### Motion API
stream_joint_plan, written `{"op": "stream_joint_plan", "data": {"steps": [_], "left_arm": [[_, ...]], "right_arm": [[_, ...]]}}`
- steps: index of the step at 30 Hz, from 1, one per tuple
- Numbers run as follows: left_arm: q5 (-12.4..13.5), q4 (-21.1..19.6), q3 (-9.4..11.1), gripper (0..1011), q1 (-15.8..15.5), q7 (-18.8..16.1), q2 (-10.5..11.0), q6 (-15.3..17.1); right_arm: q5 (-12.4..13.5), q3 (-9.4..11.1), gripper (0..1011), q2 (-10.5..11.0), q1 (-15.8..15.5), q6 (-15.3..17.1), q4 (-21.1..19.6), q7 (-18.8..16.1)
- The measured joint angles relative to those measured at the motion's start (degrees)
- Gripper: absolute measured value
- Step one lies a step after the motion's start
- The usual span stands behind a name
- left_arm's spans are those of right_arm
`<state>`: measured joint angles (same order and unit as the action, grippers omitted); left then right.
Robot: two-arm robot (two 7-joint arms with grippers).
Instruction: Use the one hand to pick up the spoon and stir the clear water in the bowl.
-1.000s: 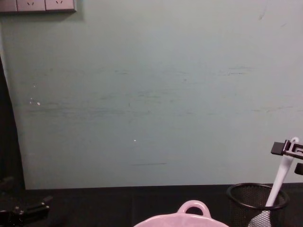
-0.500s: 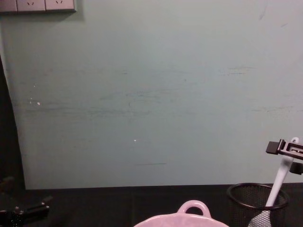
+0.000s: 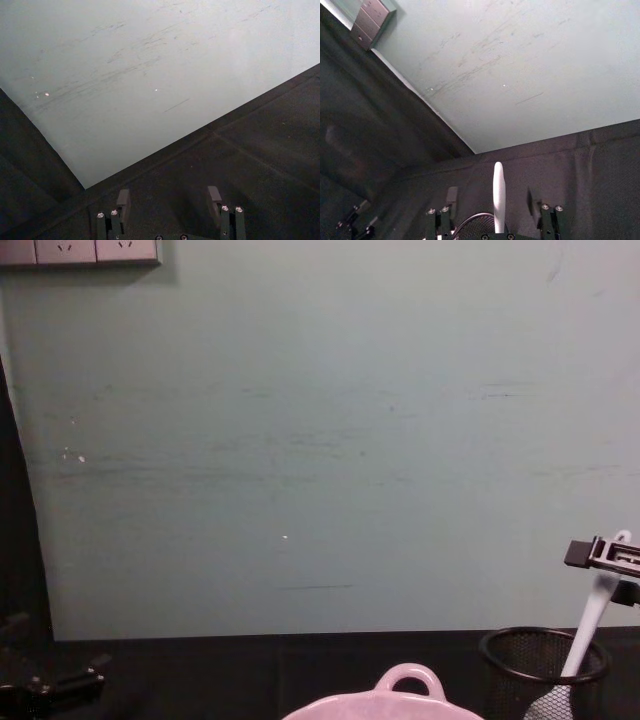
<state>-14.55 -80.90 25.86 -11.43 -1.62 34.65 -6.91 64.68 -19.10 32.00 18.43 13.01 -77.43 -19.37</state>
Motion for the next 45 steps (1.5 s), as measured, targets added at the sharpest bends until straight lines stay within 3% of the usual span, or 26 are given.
{"op": "stream_joint_plan", "data": {"steps": [24,38,42,45], "left_arm": [[0.00,0.00,0.00,1005,0.00,0.00,0.00,0.00],[0.00,0.00,0.00,1005,0.00,0.00,0.00,0.00],[0.00,0.00,0.00,1005,0.00,0.00,0.00,0.00],[0.00,0.00,0.00,1005,0.00,0.00,0.00,0.00]], "right_arm": [[-0.10,0.10,149,0.00,-0.08,0.09,-0.07,0.00],[-0.10,0.10,119,0.00,-0.07,0.08,-0.07,0.00],[-5.06,-1.14,119,2.29,-0.42,-2.70,-3.88,1.52],[-7.40,-1.40,119,3.38,-0.57,-3.24,-5.93,2.23]]}}
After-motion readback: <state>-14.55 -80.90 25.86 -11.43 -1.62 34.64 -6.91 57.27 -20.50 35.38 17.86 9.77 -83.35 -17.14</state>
